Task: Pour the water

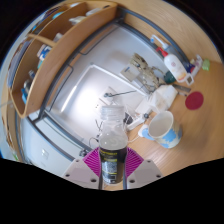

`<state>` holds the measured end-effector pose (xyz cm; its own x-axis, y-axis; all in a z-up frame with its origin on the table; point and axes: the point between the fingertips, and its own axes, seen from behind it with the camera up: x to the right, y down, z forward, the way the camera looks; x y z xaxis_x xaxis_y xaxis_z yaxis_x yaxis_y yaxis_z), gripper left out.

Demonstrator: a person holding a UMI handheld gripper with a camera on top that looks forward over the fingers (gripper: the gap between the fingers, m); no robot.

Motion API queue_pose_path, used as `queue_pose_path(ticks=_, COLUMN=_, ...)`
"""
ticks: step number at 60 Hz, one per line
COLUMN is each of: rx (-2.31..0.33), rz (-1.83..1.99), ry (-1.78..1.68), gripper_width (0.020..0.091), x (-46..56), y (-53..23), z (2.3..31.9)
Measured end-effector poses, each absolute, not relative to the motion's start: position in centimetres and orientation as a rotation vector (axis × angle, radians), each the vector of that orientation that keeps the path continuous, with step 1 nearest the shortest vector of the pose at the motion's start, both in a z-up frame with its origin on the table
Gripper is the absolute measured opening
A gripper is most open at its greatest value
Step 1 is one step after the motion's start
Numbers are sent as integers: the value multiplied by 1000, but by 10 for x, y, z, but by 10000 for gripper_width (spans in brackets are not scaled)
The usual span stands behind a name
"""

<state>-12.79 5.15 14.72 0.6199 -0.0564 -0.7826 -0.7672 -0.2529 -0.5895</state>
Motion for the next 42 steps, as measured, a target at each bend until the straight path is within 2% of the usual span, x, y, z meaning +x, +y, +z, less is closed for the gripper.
queue_pose_path(ticks=20, rx=-1511, rz=1299, ry=1332, gripper_width=271, x=-119, y=98, z=150)
queue_pose_path(ticks=21, rx=-1506, rz=1314, ry=1357, gripper_width=288, x=-119, y=99, z=150)
queue_pose_path(ticks=32, rx=-1417, rz=1457, ry=1570, gripper_width=291, x=-117, y=107, z=158)
queue_pose_path(ticks=42, rx=-1334, rz=1567, ry=1800, gripper_width=289, x=-116, y=109, z=152)
